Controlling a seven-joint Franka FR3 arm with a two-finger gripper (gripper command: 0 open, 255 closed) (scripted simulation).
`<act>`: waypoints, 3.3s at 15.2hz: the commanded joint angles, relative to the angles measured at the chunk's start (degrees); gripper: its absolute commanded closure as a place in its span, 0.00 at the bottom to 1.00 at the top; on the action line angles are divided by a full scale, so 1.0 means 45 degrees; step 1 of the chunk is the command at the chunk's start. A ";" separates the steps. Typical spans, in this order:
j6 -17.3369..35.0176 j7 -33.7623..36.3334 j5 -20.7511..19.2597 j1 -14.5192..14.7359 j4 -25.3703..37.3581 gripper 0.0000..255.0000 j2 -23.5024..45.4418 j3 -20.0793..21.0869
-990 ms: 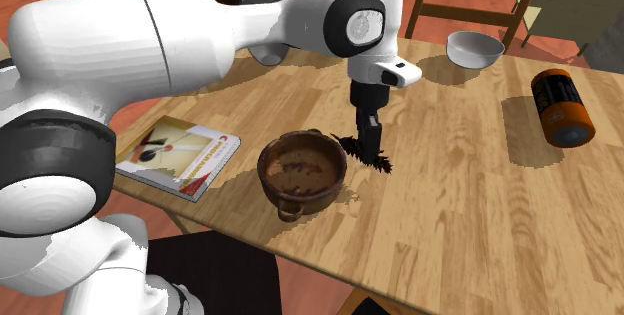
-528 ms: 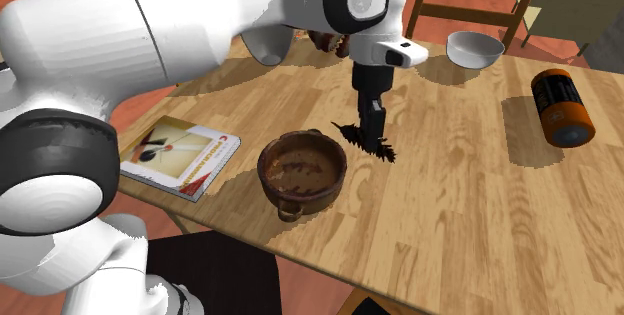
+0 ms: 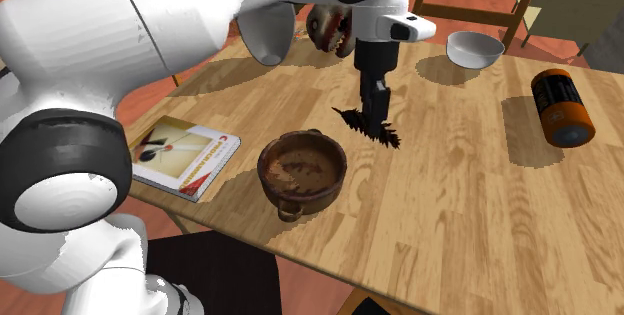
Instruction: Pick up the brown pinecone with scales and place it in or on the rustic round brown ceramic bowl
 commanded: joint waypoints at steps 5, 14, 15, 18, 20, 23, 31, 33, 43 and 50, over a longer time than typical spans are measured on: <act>-0.1098 -0.0169 -0.0206 0.0114 0.1538 1.00 0.0464 0.0063; -0.0964 -0.0430 0.1196 0.0036 -0.3044 1.00 -0.4275 -0.0214; -0.1079 -0.0477 0.1360 0.0090 -0.3557 1.00 -0.4934 -0.0265; -0.0558 -0.0403 0.1428 0.0129 -0.4294 1.00 -0.5150 -0.0308; -0.0215 -0.0354 0.1469 0.0149 -0.4765 1.00 -0.5279 -0.0327; 0.0293 -0.0276 0.1523 0.0179 -0.5445 1.00 -0.5449 -0.0349; 0.1625 -0.0050 0.1629 0.0254 -0.7115 1.00 -0.5775 -0.0372; 0.1770 -0.0023 0.1638 0.0263 -0.7288 1.00 -0.5800 -0.0374; 0.1770 -0.0023 0.1637 0.0265 -0.7287 0.00 -0.5799 -0.0375; 0.0170 0.0079 0.1573 0.0260 -0.5083 0.00 -0.5132 -0.0082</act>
